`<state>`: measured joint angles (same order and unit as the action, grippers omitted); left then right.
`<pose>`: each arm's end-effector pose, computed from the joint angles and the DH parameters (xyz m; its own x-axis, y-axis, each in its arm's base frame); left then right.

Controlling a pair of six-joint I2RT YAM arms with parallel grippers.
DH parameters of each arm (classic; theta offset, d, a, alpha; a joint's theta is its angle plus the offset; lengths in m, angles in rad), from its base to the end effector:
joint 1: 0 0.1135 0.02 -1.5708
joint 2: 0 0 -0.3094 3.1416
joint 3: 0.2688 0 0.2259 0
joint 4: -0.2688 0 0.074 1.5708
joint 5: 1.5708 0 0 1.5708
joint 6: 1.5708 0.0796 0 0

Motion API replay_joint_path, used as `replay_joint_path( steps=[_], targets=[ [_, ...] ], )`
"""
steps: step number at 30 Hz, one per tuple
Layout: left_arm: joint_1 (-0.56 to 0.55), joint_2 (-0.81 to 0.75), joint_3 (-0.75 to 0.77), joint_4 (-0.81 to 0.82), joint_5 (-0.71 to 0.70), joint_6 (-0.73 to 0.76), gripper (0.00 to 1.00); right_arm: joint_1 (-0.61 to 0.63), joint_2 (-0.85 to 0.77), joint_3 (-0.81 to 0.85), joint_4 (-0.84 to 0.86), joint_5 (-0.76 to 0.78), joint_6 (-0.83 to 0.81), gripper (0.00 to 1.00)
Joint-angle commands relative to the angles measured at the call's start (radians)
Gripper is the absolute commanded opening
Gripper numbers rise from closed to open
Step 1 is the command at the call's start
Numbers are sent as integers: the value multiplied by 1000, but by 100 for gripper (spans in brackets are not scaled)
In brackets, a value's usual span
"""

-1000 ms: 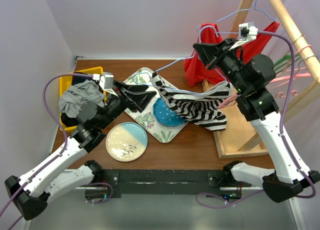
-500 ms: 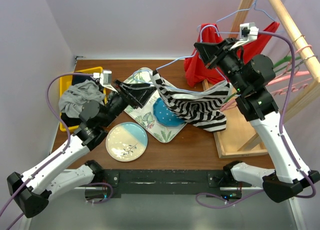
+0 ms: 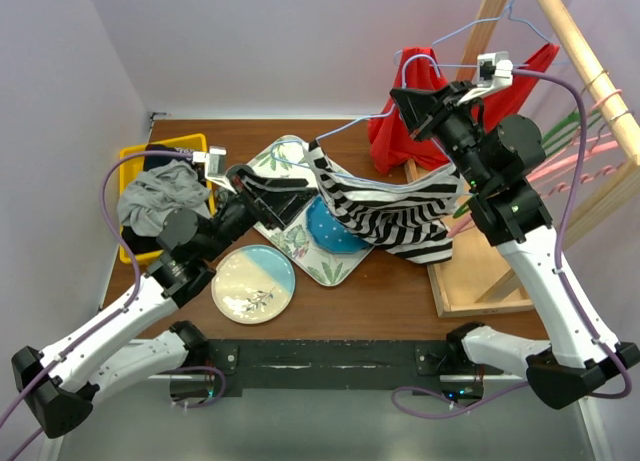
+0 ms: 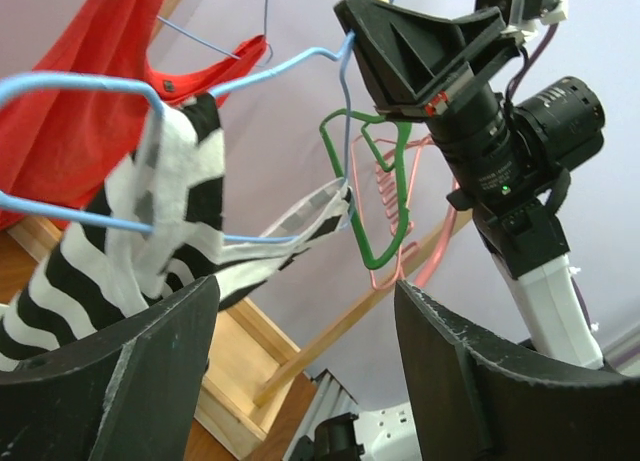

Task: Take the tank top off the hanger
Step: Pick up the hanger from the clothesline.

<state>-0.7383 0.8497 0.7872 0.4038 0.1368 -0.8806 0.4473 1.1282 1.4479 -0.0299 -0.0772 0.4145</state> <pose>0.1265 -0.1298 0.4433 -0.4298 -0.6417 -0.6352 0.6759 0.2377 -0.6976 0.1978 0.1017 0.5623 0.0353 0.4623 -0.8860 -0.5595 0.7438 0.3658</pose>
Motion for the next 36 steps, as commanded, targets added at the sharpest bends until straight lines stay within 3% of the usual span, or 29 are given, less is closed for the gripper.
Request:
replay_joint_path(
  steps=[1, 6, 14, 27, 34, 36],
  targets=[
    [-44, -11, 44, -41, -72, 8, 77, 7, 1, 11, 82, 31, -2, 0],
    [-49, 29, 95, -82, -215, 92, 75, 7, -2, 2, 91, 14, 13, 0],
    [-49, 129, 187, -50, -264, 267, 74, 7, -2, 2, 101, 7, 27, 0],
    [-49, 213, 234, -63, -367, 319, 72, 7, -10, -6, 113, -19, 40, 0],
    [-49, 250, 253, -53, -371, 338, 65, 8, -13, -17, 116, -36, 41, 0],
    [-47, 262, 256, -46, -367, 344, 58, 8, -8, -15, 114, -50, 41, 0]
  ],
)
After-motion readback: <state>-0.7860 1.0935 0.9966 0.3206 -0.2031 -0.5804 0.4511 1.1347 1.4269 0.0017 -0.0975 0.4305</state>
